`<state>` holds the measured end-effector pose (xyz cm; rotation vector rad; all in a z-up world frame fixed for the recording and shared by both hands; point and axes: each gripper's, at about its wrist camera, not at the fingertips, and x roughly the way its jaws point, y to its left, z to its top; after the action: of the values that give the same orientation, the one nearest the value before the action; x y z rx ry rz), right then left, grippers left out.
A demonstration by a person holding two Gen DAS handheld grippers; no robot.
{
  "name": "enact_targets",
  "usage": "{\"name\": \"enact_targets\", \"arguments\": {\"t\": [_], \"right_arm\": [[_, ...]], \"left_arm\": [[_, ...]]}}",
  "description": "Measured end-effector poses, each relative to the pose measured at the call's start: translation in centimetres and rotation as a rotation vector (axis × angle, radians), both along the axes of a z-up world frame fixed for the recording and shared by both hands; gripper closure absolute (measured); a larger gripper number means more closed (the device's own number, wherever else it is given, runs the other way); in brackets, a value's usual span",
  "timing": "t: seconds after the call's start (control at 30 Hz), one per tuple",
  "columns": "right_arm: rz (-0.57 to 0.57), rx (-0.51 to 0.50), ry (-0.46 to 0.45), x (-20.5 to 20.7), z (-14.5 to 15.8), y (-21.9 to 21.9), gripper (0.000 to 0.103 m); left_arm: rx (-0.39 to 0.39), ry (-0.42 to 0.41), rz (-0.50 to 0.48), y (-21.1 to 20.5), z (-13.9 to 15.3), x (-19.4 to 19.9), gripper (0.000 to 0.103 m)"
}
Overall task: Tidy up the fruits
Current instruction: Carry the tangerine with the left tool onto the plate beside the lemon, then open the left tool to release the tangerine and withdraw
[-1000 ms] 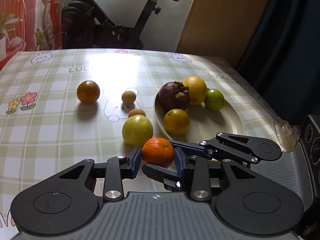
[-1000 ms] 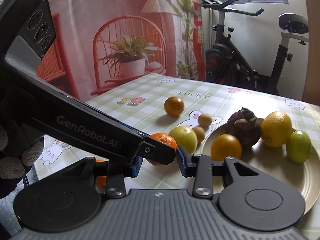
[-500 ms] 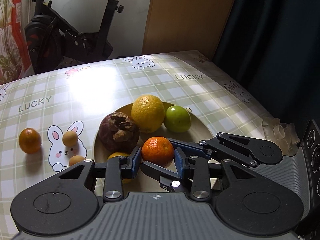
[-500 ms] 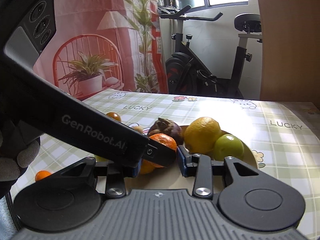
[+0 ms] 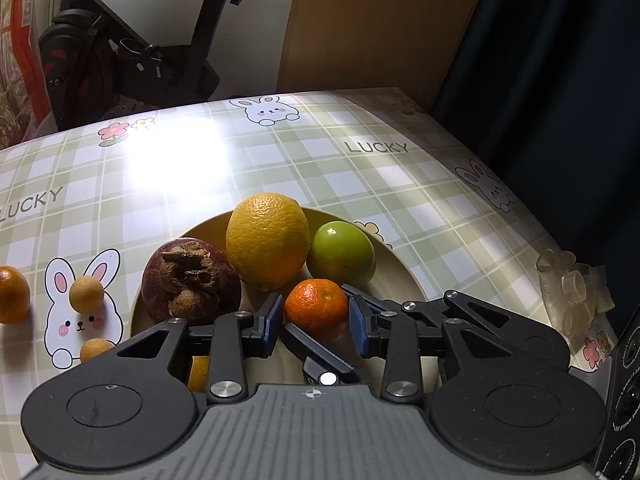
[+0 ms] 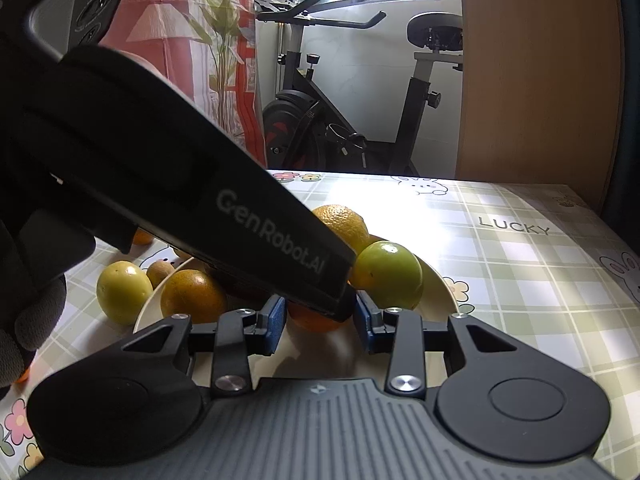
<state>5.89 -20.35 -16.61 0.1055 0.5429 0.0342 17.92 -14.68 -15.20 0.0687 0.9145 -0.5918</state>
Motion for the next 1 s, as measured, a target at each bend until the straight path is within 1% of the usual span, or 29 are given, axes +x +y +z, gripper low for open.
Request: {"name": "enact_targets", "arguments": {"t": [0.33, 0.43, 0.53, 0.6, 0.73, 0.8, 0.87, 1.0], "right_arm": [[-0.023, -0.008, 0.017, -0.1, -0.1, 0.2, 0.064], [-0.016, -0.005, 0.031, -0.1, -0.1, 0.3, 0.063], [0.019, 0.019, 0.044, 0.1, -0.1, 0.0, 0.06], [0.016, 0.04, 0.028, -0.2, 0.0, -0.3, 0.06], [0.021, 0.073, -0.015, -1.2, 0.1, -0.8, 0.06], [0.033, 0.086, -0.027, -1.4, 0.1, -0.9, 0.059], [0.048, 0.097, -0.032, -1.5, 0.0, -1.1, 0.054], [0.048, 0.109, -0.041, -1.3, 0.1, -1.5, 0.053]], "left_arm": [[0.006, -0.016, -0.002, -0.2, -0.1, -0.1, 0.065], [-0.015, -0.025, -0.002, 0.1, 0.1, -0.4, 0.065], [-0.021, -0.061, -0.002, 0.3, 0.7, -1.1, 0.065], [-0.032, -0.082, 0.002, 0.7, 1.3, -1.6, 0.065], [-0.075, -0.131, 0.052, 2.7, 2.9, -2.9, 0.065], [-0.076, -0.142, 0.089, 3.9, 3.5, -3.5, 0.065], [-0.087, -0.166, 0.103, 5.3, 4.4, -4.4, 0.064], [-0.091, -0.202, 0.166, 8.5, 5.8, -5.6, 0.064]]}}
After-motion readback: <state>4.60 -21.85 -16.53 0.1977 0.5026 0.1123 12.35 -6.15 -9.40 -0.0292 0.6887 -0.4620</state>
